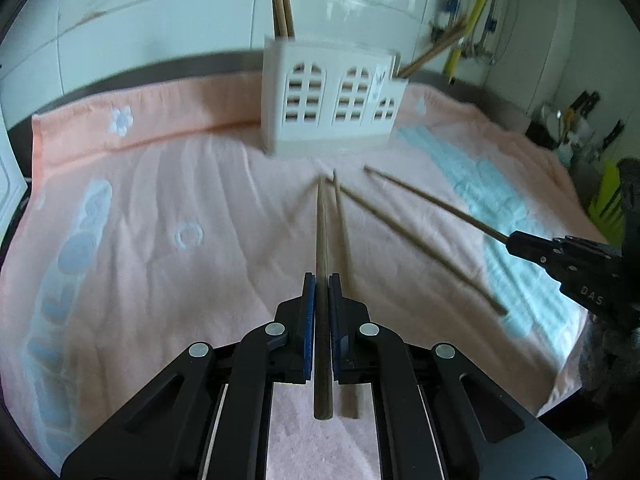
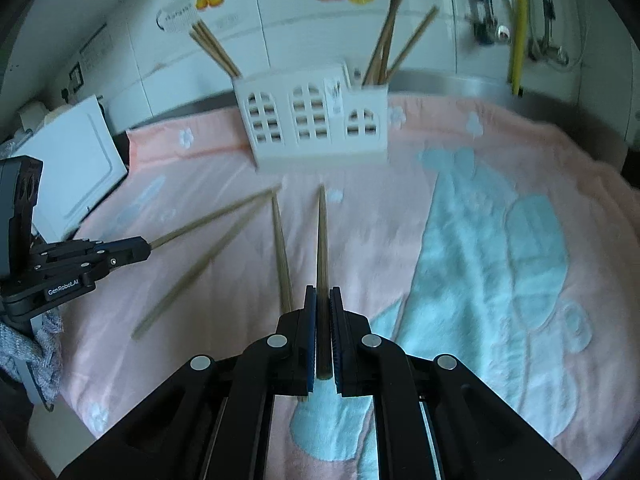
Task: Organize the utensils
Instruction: 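Raise the left gripper's chopstick into the holder while the right gripper inserts its chopstick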
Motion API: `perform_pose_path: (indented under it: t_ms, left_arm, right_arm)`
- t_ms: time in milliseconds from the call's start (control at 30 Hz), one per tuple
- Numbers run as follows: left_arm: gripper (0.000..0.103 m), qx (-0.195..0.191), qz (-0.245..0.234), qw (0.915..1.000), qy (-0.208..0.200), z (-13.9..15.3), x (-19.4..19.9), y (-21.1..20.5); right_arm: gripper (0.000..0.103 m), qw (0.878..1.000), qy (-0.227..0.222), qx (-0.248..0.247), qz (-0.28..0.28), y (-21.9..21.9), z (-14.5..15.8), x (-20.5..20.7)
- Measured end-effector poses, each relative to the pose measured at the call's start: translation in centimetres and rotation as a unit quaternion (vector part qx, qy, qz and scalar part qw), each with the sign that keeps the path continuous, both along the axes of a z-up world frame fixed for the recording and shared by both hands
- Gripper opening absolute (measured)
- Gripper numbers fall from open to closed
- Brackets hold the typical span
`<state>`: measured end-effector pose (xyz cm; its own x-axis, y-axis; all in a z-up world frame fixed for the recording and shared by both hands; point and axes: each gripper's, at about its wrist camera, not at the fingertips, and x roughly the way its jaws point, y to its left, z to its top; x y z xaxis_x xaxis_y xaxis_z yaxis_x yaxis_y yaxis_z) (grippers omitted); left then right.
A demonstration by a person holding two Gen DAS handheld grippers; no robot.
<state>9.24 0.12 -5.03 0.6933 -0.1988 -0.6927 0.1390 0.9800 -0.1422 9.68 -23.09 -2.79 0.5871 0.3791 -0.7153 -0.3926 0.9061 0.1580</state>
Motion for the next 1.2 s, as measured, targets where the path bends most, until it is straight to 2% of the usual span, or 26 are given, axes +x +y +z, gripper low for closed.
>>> perform_pose_path:
  t_ms: [367, 900, 1200]
  left_arm:
    - [0.006, -0.023, -0.002, 0.9972, -0.072, 5.8, 1.2, 0.7]
    - [0.005, -0.007, -0.029, 0.9936, -0.108, 11.9, 4.6, -0.2]
    - [0.005, 0.002, -0.034, 0.9862, -0.162, 17.8, 6.4, -0.8]
  right_arm:
    - [0.007, 0.996, -0.079, 0.030, 0.006, 0.8, 7.3, 3.1]
    - [0.007, 0.994, -0.106, 0.030, 0.026, 0.6, 17.4, 9.6]
    - [0.007, 0.991, -0.126, 0.020, 0.024, -0.4, 22.8, 12.4]
